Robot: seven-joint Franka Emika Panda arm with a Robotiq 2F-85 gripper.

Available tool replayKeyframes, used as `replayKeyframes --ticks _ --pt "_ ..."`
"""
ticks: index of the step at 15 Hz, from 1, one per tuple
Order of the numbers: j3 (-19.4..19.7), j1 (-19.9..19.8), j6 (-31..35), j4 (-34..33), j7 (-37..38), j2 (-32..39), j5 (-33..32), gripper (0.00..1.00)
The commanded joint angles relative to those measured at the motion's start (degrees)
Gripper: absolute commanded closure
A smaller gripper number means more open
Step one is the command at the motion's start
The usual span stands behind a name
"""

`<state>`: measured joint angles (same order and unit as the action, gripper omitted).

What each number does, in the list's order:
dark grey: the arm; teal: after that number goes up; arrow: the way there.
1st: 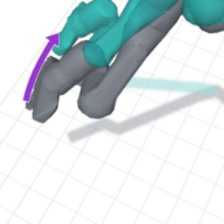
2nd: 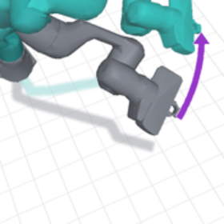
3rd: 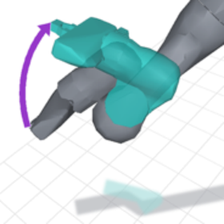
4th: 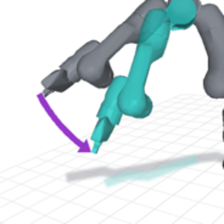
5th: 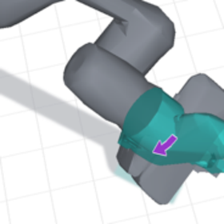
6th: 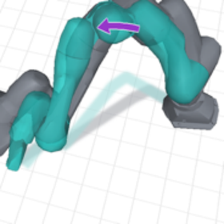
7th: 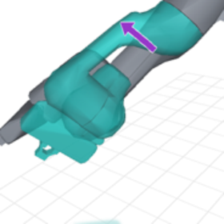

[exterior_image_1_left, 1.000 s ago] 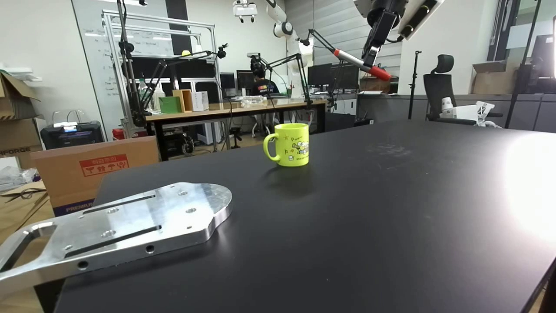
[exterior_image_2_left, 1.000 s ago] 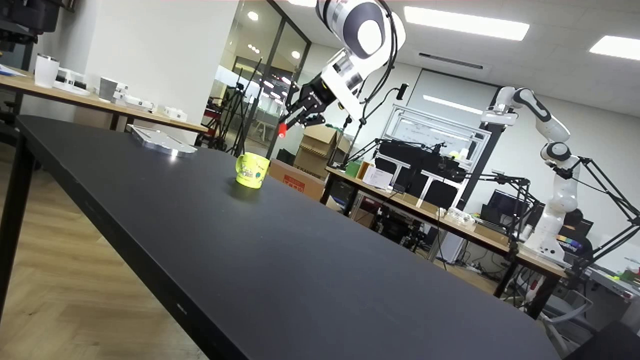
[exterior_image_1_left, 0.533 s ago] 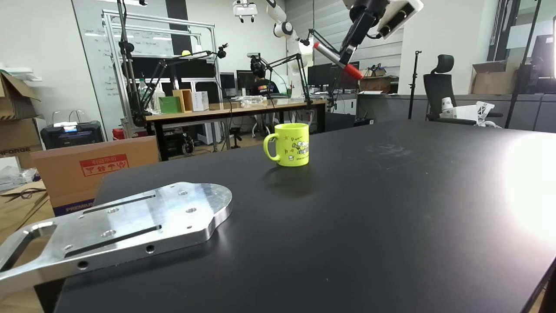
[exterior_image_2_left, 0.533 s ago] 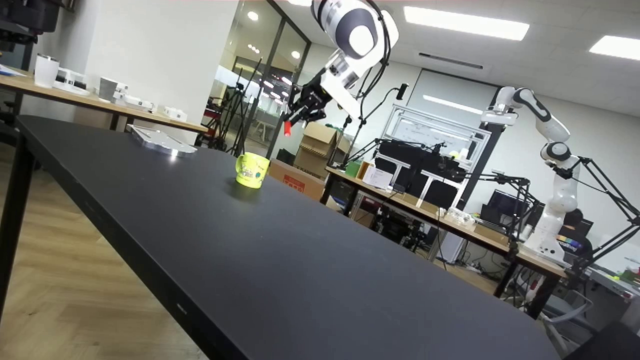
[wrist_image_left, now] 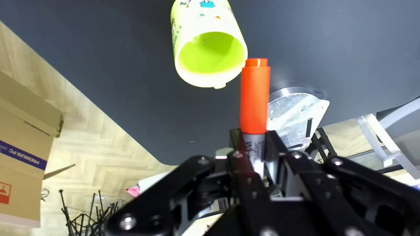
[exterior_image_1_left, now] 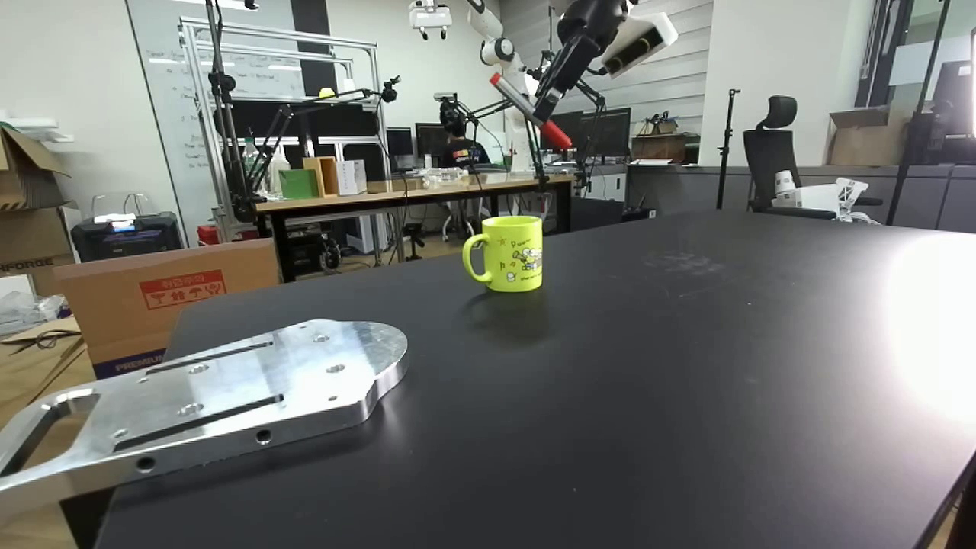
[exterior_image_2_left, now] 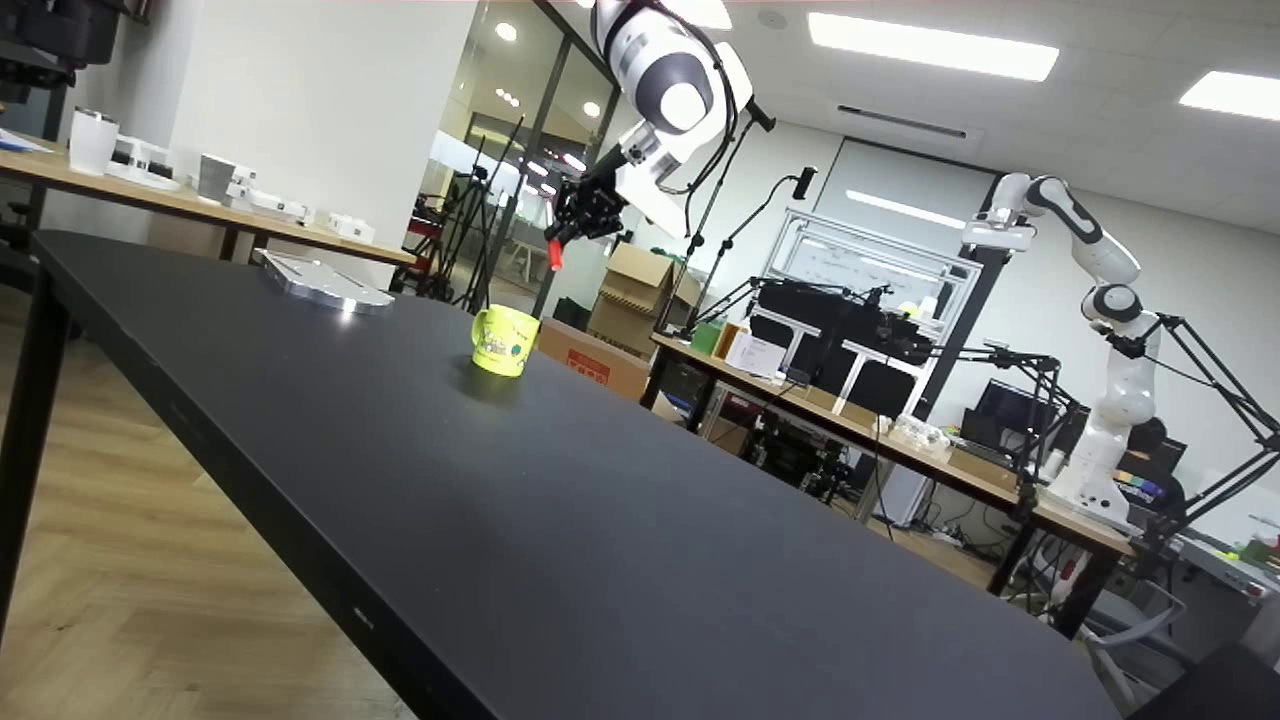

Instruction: Pick the marker and put it in the cup

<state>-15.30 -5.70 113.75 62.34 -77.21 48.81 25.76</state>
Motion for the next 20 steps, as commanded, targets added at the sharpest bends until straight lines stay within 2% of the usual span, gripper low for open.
replayKeyframes --ticks 1,2,3,6,12,13,17,20 --pt "-1.3 1.0 -2.2 -9.4 -1.9 6.1 -0.5 0.95" --pt "-1.0 1.6 -2.4 -10.8 -0.7 7.2 -1.0 0.95" --pt "-1.0 0.9 -0.2 -4.4 -0.9 3.4 -0.4 0.80" --pt "-1.2 1.2 -0.6 -7.1 -0.9 5.6 -0.6 0.80" --pt "-1.2 1.2 -1.1 -8.0 -0.9 6.0 -0.6 0.80" --pt "-1.2 1.2 -1.1 -8.0 -0.9 6.0 -0.6 0.95" --pt "-2.8 0.6 0.6 -8.5 -2.1 8.6 1.6 0.95" --pt "-4.0 0.4 4.3 -8.3 -4.3 10.7 2.6 0.95"
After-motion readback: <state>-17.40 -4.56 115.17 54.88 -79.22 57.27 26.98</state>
